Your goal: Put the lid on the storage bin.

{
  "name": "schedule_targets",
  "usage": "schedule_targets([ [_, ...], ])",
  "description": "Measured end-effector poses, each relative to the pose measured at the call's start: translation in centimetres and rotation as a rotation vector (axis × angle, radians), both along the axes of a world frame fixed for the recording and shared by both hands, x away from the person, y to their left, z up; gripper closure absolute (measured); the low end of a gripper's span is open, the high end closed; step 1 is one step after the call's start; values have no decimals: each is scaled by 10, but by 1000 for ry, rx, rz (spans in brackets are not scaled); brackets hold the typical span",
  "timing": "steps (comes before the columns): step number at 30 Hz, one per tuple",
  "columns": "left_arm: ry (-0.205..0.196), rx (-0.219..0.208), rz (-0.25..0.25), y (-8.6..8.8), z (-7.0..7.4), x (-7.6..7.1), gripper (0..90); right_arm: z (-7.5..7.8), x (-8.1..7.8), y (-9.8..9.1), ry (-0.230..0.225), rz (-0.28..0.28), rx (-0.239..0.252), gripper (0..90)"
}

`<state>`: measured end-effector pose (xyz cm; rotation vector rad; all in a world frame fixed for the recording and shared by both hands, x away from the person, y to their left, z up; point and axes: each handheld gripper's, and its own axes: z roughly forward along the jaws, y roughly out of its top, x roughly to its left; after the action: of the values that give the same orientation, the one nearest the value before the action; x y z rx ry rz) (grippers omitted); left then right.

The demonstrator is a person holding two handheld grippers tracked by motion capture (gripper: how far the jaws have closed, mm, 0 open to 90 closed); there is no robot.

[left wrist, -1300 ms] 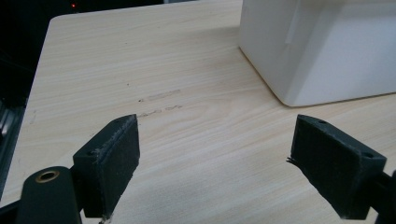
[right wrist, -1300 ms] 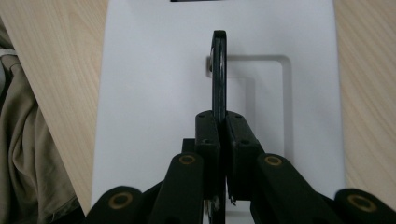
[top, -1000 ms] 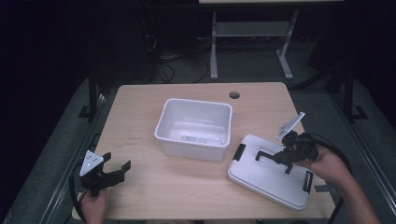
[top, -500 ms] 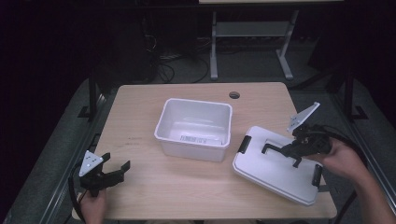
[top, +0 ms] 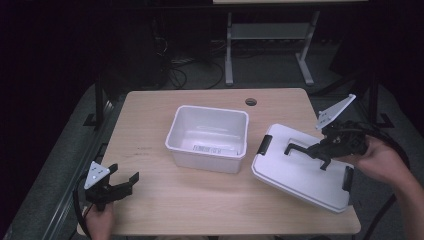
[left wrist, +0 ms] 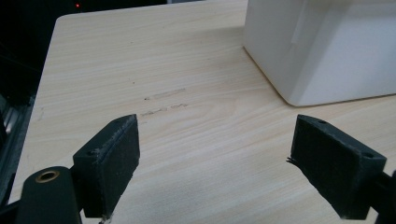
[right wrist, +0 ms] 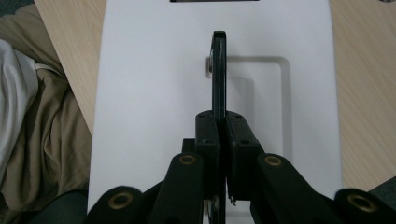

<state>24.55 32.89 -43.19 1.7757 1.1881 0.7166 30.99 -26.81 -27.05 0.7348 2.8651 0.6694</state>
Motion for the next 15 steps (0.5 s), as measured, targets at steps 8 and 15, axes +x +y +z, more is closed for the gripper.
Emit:
schedule_targets([
  [8,1,-4,1,1,0,0,149,19,0,5,-10,10,-2,849],
  [15,3,-4,5,2,0,-1,149,38,2,12,-30,21,-3,849],
])
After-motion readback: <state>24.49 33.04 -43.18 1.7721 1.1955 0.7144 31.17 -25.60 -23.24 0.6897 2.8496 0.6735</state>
